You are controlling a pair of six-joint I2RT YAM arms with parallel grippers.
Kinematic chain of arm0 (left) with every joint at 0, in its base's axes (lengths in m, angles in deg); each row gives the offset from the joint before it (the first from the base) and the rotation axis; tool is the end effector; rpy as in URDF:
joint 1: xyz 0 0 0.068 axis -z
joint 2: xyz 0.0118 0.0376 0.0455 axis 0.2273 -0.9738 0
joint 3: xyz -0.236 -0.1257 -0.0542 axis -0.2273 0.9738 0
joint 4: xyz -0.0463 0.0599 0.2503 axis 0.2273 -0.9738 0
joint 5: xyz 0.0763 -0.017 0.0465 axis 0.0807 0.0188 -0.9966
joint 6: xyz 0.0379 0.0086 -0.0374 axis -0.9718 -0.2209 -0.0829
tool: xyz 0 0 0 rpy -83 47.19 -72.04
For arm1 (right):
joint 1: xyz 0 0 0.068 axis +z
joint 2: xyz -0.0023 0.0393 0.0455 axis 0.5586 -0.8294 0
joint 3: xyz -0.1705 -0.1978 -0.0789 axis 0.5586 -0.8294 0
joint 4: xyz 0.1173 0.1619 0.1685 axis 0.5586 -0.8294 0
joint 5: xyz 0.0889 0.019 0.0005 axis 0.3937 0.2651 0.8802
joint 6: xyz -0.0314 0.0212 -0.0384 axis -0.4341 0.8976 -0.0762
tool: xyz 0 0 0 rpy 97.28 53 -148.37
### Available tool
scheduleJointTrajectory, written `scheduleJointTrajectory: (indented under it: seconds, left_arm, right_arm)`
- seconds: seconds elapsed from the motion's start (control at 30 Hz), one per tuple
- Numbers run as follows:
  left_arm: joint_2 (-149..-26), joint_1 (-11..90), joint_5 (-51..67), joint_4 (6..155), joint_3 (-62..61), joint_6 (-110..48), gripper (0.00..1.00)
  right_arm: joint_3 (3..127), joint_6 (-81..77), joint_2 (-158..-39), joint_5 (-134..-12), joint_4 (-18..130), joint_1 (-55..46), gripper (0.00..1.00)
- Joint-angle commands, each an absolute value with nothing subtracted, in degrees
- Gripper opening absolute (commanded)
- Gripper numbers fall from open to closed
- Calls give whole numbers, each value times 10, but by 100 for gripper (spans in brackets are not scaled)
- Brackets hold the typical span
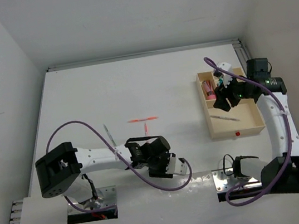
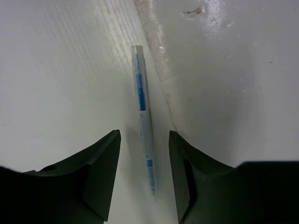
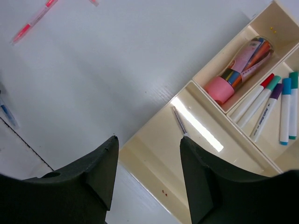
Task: Sort the stationery into containers
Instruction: Grab a piece of stationery with the left arm
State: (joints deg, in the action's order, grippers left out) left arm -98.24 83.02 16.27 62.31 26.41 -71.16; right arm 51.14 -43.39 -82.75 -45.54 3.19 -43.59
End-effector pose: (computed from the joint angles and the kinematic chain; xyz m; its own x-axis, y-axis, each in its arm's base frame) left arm 0.0886 -0.2713 0.1693 0.1999 0.7851 -0.5862 0.9755 -0.2153 0.0443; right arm 0.2150 -0.0158 0.3123 -0.5790 -0.3727 -0.7252 -0.6126 0.7858 0.0852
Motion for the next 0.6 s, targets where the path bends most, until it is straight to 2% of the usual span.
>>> scheduleJointTrajectory:
  seconds: [0.0, 0.3, 0.57]
  left_arm:
    - [-986, 849, 153, 648, 280, -702, 52]
    - [-1020, 859, 101, 670, 284, -691, 49]
    - [-1034, 848, 103, 631, 263, -693, 27]
  right_arm:
    - [509, -410, -813, -426, 28, -440, 55]
    - [506, -389, -804, -422, 35, -442, 54]
    - [499, -405, -793, -423, 27, -448, 53]
